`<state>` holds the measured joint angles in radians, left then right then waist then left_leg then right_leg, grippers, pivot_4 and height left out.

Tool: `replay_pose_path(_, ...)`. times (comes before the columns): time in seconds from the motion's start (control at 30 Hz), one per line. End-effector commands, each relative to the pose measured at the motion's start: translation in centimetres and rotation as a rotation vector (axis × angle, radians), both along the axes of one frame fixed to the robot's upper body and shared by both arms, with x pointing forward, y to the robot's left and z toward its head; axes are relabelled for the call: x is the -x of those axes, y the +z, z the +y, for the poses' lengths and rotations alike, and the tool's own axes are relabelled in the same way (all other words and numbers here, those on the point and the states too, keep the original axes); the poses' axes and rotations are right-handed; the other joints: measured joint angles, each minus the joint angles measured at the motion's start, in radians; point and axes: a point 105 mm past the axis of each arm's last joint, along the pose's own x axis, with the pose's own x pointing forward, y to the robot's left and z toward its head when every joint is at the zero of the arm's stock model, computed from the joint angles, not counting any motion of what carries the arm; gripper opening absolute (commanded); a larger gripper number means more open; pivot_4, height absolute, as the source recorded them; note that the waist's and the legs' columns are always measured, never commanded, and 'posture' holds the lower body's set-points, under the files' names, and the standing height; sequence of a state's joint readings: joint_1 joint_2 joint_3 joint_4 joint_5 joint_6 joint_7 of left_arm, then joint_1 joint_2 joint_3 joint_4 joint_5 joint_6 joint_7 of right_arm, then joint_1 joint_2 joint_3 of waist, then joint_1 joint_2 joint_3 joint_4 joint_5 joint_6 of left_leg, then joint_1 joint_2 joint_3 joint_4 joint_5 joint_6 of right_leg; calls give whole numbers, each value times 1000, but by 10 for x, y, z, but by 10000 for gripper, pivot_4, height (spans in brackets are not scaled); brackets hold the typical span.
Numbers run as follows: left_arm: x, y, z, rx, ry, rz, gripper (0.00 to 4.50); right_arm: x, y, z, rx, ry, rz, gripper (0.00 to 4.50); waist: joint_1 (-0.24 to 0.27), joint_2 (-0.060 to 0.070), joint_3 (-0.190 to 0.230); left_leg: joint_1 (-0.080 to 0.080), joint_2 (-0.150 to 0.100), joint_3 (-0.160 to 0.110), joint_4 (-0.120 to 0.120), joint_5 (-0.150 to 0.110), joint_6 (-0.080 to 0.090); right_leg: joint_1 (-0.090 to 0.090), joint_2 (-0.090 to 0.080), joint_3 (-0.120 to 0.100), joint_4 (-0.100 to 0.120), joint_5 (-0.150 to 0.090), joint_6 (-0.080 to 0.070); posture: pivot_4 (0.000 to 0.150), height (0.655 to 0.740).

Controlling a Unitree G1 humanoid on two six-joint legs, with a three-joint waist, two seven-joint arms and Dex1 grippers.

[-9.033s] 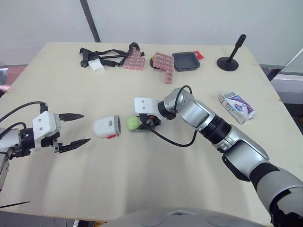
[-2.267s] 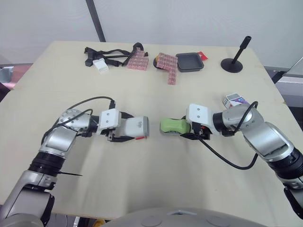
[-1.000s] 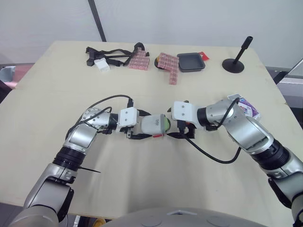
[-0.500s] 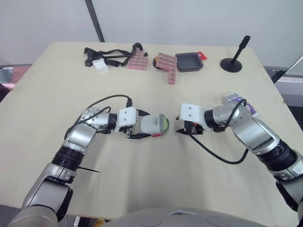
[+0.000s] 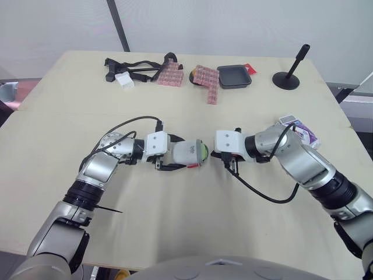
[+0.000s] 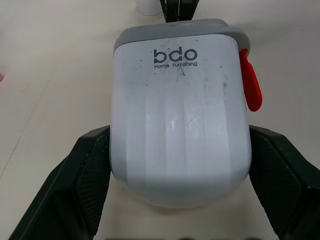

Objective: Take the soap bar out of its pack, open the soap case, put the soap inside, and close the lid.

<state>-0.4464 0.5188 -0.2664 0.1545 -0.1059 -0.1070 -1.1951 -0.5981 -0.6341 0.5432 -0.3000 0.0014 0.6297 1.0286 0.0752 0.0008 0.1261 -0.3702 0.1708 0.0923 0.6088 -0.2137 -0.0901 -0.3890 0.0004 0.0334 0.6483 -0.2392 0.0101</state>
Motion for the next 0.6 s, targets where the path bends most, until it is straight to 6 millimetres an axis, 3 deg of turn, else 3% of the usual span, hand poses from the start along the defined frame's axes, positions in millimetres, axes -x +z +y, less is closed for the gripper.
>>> replay_pose_path(0.03,0,11,0,23,-7,-39,34495,2,27,12,-59,49,-50,199,-1,0,0,0,0,0,0,0,0,0,0,0,0,0,0,1500,7400)
replay_pose_path(0.17,0,11,-1,24,-8,-40,34495,2,35,17,-100,53,-51,199,1,0,0,0,0,0,0,0,0,0,0,0,0,0,0,1500,7400)
replay_pose_path(0.3,0,12,-2,27,-6,-41,34495,2,30,14,-94,44,-40,199,1,0,0,0,0,0,0,0,0,0,0,0,0,0,0,1500,7400)
replay_pose_path(0.43,-3,18,-1,43,6,-56,34495,-3,7,-3,-27,7,-36,10867,3,0,0,0,0,0,0,0,0,0,0,0,0,0,0,1500,7400)
replay_pose_path(0.53,-5,24,1,52,14,-67,34495,-9,-3,-16,-18,-56,-6,22085,2,0,0,-1,0,0,0,0,0,0,0,0,0,0,0,1500,7400)
replay_pose_path(0.6,-9,29,6,55,36,-75,34495,-10,-4,-26,-60,-101,34,27165,2,0,0,-1,0,0,0,0,0,0,0,0,0,0,0,1500,7400)
